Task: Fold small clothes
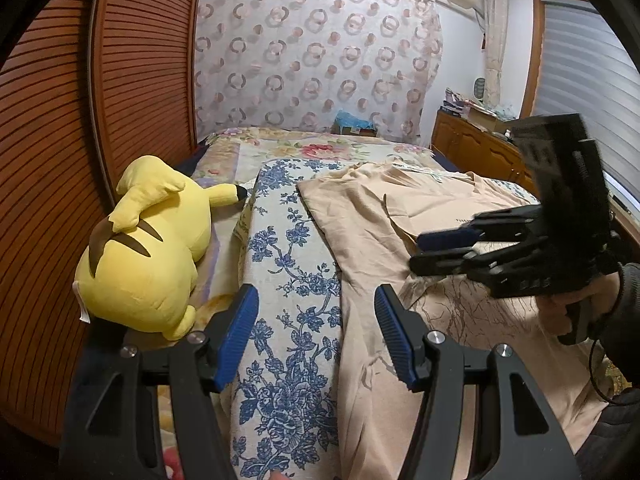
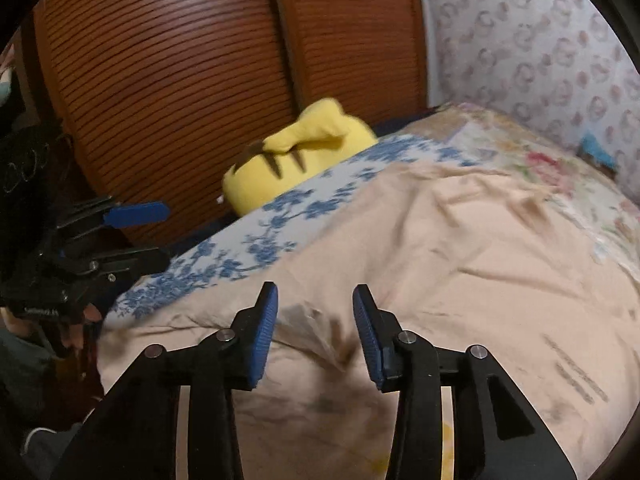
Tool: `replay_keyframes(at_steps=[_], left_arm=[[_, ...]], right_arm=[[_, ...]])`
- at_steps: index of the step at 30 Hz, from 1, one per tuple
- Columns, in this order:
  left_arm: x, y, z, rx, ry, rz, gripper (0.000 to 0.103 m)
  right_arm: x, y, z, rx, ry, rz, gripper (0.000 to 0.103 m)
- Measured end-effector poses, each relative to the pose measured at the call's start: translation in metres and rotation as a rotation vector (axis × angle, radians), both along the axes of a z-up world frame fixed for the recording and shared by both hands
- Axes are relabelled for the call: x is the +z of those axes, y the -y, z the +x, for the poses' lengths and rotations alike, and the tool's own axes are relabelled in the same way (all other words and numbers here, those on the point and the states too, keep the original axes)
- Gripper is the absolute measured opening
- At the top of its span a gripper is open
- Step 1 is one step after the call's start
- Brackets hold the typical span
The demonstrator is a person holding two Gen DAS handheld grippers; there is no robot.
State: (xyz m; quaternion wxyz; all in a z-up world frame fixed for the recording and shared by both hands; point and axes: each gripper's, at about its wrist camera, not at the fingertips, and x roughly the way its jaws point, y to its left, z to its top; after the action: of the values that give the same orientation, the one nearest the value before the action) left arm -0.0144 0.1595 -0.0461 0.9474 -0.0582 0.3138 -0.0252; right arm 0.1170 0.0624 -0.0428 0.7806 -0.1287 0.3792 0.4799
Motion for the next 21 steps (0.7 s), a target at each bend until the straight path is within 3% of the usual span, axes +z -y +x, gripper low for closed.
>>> replay_keyframes(at_steps=[2, 5, 12, 16, 21], left_arm=[[-0.001, 0.0, 0.0, 0.002, -0.005, 0.0, 0.06], [-0.002, 0.0, 0.0, 0.002, -0.007, 0.001, 0.06], [-0.001, 0.0, 0.0, 0.008, -0.002, 0.003, 0.06], [-0.002, 0.003, 0.001, -0.003, -0.01, 0.004, 0.06], [-0.004, 0.009, 0.005, -0.015, -0.024, 0.006, 0.06]], right_arm=[[-0.008, -0.007, 0.001, 0.017, -0.018, -0.032, 0.019], [-0.015, -0.003, -0.003, 0.045, -0.05, -0.047, 0.007], [-0.009, 0.039, -0.024, 0.005, -0.024, -0.056, 0.006], [0.001, 0.05, -0.023, -0.043, 0.017, -0.044, 0.035], [0.012, 0.046, 0.0, -0.117, 0.046, -0.035, 0.039]])
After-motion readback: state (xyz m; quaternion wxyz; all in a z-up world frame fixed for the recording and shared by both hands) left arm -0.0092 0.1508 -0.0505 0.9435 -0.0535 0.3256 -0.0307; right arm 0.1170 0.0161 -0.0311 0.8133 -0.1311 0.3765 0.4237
